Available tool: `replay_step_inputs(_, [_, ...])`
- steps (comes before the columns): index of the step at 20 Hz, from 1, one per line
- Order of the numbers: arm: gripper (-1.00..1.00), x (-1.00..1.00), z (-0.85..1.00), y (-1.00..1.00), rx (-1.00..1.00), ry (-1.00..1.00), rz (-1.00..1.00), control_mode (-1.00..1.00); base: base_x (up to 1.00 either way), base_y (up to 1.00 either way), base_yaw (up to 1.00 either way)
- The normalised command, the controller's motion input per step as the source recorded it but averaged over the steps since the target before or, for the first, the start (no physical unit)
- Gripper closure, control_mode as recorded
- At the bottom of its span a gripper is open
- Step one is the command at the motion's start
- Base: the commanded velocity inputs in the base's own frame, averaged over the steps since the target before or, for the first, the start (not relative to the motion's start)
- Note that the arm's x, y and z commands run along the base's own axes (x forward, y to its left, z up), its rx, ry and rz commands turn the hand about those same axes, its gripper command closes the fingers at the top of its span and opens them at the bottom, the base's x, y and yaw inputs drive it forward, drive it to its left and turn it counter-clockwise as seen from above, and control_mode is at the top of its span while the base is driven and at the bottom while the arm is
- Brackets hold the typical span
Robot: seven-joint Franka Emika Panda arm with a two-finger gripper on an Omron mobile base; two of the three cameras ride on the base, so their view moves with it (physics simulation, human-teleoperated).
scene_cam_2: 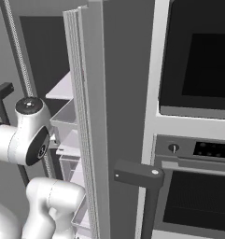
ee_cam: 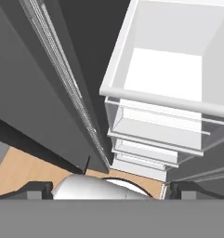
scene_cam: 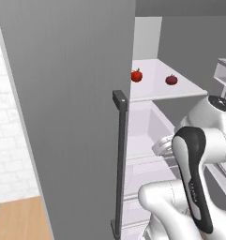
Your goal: Place one tomato and one chicken drumstick in each tupperware on the nearby counter, to pack two identical lunches.
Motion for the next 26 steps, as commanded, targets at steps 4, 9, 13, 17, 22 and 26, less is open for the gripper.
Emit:
replay_step_inputs(4, [-1.00, 0.01, 1.00, 0.00, -0.12, -0.23, -0.14, -1.00, 0.00, 0.00, 0.00])
replay_step_inputs(9, [-1.00, 0.00, 0.87, -0.08, -0.18, -0.27, -0.30, -1.00, 0.00, 0.00, 0.00])
replay_step_inputs(13, [-1.00, 0.23, 0.78, -0.26, -0.02, -0.16, -0.34, -1.00, 0.00, 0.00, 0.00])
replay_step_inputs(17, [-1.00, 0.51, 0.56, -0.65, 0.03, -0.07, -0.11, -1.00, 0.00, 0.00, 0.00])
replay_step_inputs(22, [-1.00, 0.82, -0.05, -0.37, 0.11, -0.02, 0.01, -1.00, 0.00, 0.00, 0.00])
replay_step_inputs(26, [-1.00, 0.88, -0.17, -0.07, 0.08, -0.01, 0.01, -1.00, 0.00, 0.00, 0.00])
